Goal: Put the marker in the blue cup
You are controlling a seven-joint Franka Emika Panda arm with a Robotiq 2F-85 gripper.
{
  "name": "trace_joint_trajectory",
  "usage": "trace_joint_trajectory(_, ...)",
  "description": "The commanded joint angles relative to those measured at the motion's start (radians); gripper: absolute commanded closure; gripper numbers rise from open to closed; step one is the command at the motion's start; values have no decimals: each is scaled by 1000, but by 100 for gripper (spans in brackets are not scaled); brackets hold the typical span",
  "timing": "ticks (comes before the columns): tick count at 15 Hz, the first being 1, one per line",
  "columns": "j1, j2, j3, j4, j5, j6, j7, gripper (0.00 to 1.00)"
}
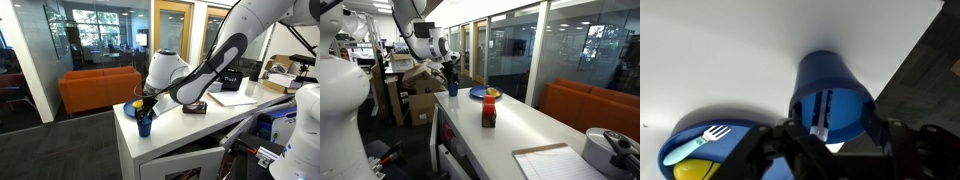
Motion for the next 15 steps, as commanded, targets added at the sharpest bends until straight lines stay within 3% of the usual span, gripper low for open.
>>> trace_joint_trajectory(1, 15, -36, -8, -16, 10, -24, -16, 10)
trace_joint_trajectory(4, 2, -90, 8, -22, 53, -63, -38, 10)
trace_joint_trajectory(5, -2, -114, 10, -26, 61, -73, -37, 41)
trace_joint_trajectory(6, -6, -132, 12, -26, 67, -87, -36, 61)
trace_joint_trajectory(8, -17, -164, 17, -22, 76, -128, -35, 67)
trace_joint_trajectory(12, -41, -217, 18, -9, 61, -249, -34, 95)
trace_joint_trajectory(15, -90, -241, 5, 32, 76, -401, -80, 100)
